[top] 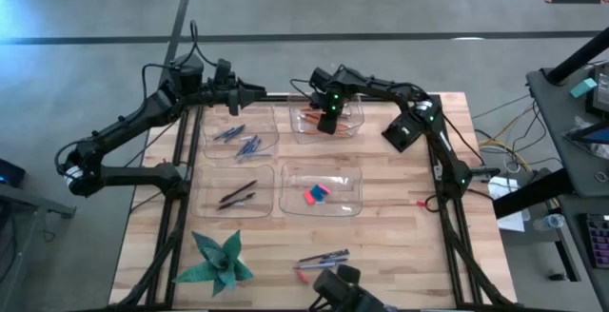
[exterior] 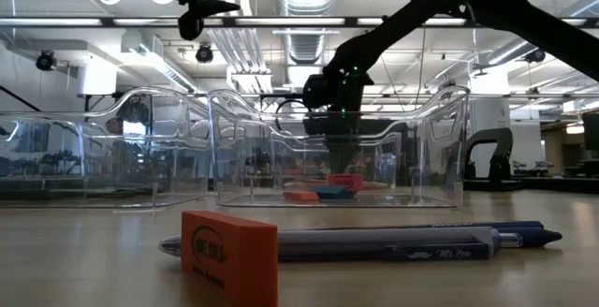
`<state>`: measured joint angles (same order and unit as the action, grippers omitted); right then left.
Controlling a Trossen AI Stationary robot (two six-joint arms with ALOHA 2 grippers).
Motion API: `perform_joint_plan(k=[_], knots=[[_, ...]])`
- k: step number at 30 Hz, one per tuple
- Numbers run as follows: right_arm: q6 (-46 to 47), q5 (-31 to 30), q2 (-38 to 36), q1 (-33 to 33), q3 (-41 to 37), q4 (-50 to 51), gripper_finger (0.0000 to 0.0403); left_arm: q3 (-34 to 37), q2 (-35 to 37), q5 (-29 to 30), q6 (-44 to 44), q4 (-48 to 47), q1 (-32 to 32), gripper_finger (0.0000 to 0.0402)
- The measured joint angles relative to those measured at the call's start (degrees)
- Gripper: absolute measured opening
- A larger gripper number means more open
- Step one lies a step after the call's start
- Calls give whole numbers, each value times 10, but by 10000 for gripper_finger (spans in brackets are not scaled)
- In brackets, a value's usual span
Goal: Sort crayons/erasers/pens/pencils in bins
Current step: Put the white pen into the bottom left transparent bin
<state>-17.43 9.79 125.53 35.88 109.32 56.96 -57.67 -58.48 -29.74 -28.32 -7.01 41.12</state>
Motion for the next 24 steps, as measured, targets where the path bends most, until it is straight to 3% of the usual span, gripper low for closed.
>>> perform_joint_plan(k=[6,15,24], knots=[[12,-9,-31,-1,0,4,131,0,0,-2,0,-1,0,133],[98,-9,-126,-10,-2,4,123,0,0,-6,2,-52,0,133],[179,-9,-213,-100,-5,82,123,0,4,-6,8,-73,0,133]])
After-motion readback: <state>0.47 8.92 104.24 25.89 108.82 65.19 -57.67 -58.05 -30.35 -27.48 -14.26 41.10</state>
